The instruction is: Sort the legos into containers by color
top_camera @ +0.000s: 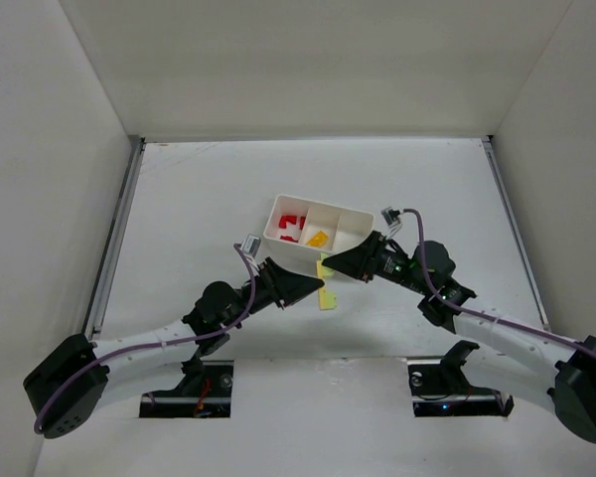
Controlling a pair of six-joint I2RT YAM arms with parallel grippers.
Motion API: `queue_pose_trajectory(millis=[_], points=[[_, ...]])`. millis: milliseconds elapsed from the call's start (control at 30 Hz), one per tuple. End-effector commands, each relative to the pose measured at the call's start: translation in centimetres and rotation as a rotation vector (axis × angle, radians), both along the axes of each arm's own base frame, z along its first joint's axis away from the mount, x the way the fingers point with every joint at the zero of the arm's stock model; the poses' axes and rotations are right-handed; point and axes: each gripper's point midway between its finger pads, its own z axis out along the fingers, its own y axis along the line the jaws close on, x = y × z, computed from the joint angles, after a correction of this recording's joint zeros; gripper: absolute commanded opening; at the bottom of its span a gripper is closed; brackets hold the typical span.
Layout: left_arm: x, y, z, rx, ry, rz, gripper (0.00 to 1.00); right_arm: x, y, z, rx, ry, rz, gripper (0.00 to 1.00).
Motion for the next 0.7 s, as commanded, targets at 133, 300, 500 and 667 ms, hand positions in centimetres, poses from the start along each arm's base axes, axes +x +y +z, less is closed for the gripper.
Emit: queue_pose_trajectory(millis=[133,300,500,667], points=[[-0.8,1.3,4.4,-0.145,-0.099,0.000,0.14,1.0,-1.6,1.6,0.074,-0.049,-0.034,0.30],[-0.8,1.3,4.4,-0.150,-0.097,-0.001,0.13,1.9,-2.0,1.6,0.074,-0.052,-0.051,0.31],[-0.6,1.9,4.9,-0.170,-0.104,0.022,0.13,2.0,-1.6,1.2,0.082,-0.031,-0.028,0.31],[-0.4,1.4,4.6,-0.163,-0.093,0.016,0.13,0.6,0.3,1.9,0.101,-0.040,0.043,0.50]])
